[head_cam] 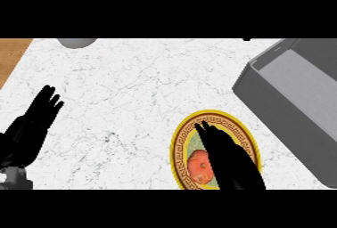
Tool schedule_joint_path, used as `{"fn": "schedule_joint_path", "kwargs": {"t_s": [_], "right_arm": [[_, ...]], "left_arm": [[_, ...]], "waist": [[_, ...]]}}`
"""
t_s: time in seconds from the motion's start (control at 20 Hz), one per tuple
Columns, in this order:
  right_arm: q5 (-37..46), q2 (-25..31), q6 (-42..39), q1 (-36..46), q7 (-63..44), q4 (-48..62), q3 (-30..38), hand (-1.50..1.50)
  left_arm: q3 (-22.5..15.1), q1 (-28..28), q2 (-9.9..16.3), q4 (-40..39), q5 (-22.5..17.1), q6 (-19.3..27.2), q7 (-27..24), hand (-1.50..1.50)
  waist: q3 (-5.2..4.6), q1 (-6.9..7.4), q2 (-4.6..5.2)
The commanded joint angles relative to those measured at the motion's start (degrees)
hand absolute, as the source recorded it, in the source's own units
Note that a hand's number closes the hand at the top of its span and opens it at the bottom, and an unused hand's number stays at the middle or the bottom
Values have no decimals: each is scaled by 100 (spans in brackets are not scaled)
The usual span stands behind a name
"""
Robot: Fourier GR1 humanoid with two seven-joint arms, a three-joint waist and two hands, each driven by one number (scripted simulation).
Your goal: Pick the squash from the plate and place it in the cardboard box
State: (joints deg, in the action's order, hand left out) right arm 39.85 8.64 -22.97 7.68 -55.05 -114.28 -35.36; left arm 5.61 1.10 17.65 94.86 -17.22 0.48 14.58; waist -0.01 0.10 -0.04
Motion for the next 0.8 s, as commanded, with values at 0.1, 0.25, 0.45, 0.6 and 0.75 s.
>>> {"fn": "schedule_joint_path", "kwargs": {"t_s": [0.1,0.25,0.45,0.6,0.75], "right_arm": [[384,-418,-275,18,-516,273,-191,-150],[330,-626,-588,128,-702,377,-161,-150],[375,-483,-553,188,-273,670,320,-150],[613,-226,-335,-253,62,803,112,-150],[710,-569,-621,-303,-411,430,-71,-150]], "left_arm": [[197,304,-27,-143,-23,-78,129,0],[184,114,-44,-447,239,-175,-249,0],[118,-103,-250,59,70,-177,83,0],[211,-194,-138,338,158,-159,184,0],[333,215,-154,-528,164,-428,-192,0]], "waist": [[0,-11,1],[-2,-11,3],[0,3,2],[1,4,-1],[-2,-30,2]]}}
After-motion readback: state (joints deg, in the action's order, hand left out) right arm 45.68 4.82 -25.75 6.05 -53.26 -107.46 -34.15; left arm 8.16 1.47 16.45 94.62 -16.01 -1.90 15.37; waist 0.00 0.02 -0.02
